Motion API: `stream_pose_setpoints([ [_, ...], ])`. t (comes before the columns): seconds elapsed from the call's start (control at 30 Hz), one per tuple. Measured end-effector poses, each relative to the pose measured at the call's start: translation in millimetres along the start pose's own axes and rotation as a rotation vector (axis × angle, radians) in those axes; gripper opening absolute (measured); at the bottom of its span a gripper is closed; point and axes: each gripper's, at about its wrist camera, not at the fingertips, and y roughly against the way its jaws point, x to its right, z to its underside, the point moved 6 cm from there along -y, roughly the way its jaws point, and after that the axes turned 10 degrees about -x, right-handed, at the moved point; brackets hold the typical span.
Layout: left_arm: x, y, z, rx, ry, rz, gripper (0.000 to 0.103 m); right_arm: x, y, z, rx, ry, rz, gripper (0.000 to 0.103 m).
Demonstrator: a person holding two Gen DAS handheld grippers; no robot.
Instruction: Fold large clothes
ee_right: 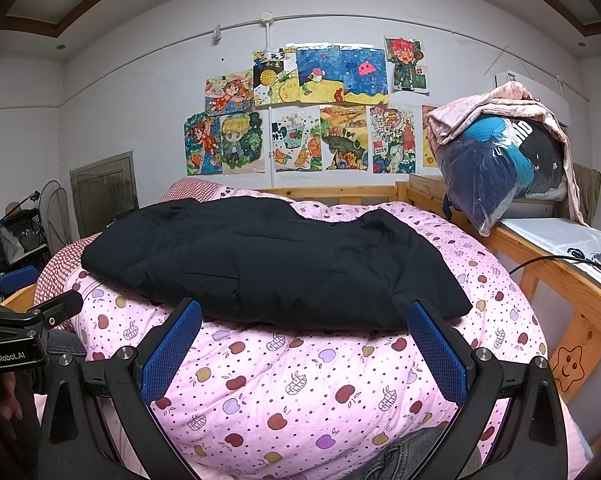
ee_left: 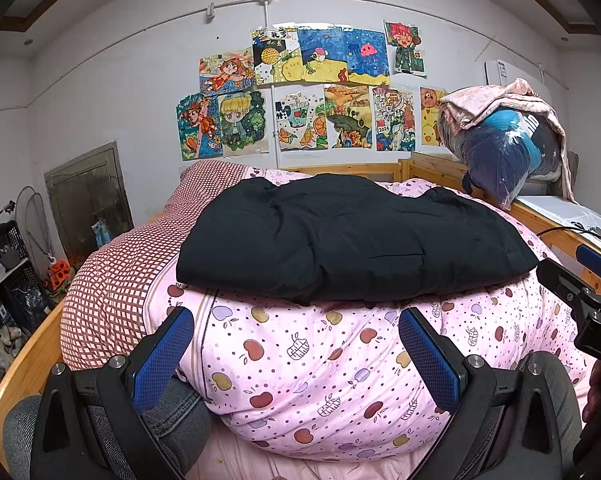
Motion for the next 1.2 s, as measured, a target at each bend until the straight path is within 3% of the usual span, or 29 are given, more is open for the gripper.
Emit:
stream_pose_setpoints([
  [1.2, -1.1, 0.1, -0.8, -0.001, -0.003, 0.001, 0.103, -5.5, -0.9, 4.6, -0.002, -0.005, 0.002, 0.101],
])
